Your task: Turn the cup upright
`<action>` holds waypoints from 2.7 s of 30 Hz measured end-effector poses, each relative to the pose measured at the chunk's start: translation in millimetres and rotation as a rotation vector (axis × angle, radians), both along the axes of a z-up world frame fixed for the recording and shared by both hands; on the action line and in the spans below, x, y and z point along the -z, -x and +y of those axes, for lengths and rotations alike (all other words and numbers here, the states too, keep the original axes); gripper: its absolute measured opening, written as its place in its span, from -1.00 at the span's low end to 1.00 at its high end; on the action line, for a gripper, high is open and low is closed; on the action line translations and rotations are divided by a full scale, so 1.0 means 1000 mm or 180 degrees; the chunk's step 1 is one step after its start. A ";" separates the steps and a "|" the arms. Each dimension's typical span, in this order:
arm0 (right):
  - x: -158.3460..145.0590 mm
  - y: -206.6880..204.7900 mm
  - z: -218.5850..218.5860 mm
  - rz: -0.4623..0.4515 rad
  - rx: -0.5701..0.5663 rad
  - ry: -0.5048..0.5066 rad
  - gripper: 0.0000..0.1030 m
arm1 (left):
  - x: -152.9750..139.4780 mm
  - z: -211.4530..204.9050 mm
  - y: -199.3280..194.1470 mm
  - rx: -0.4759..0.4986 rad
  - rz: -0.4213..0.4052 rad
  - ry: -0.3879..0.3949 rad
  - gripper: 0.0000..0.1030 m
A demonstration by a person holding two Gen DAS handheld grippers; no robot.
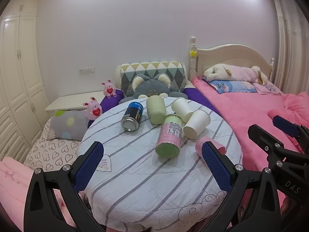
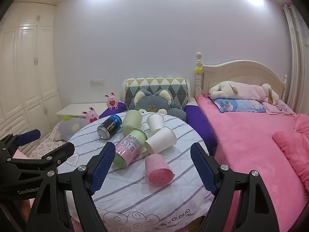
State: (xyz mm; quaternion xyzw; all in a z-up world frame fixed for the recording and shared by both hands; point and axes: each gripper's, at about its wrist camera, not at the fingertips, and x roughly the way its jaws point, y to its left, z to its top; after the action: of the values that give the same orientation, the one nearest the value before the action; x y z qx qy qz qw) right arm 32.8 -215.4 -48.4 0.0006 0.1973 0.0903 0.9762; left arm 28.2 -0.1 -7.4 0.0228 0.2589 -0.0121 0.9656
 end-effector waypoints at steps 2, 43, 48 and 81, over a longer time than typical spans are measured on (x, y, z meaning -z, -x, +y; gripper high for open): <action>0.001 -0.004 0.001 0.0015 0.0004 0.0001 0.58 | 0.001 0.000 -0.005 -0.0010 0.0014 -0.0012 0.99; 0.012 -0.044 -0.002 0.0215 0.0018 -0.0051 0.58 | 0.027 0.007 -0.049 -0.0104 0.0215 -0.0005 0.99; 0.016 -0.049 -0.003 0.0245 -0.0005 -0.0071 0.58 | 0.030 0.007 -0.053 -0.0125 0.0249 -0.0008 0.99; 0.054 -0.107 -0.027 0.0581 -0.0012 -0.0253 0.58 | 0.092 -0.030 -0.149 0.0093 0.0920 -0.0154 0.99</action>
State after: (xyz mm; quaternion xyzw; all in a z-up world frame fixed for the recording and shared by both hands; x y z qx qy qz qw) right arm 139.5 -242.6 -102.1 0.0472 0.2817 0.0994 0.9532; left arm 177.1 -30.5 -99.6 0.0479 0.3951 -0.0231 0.9171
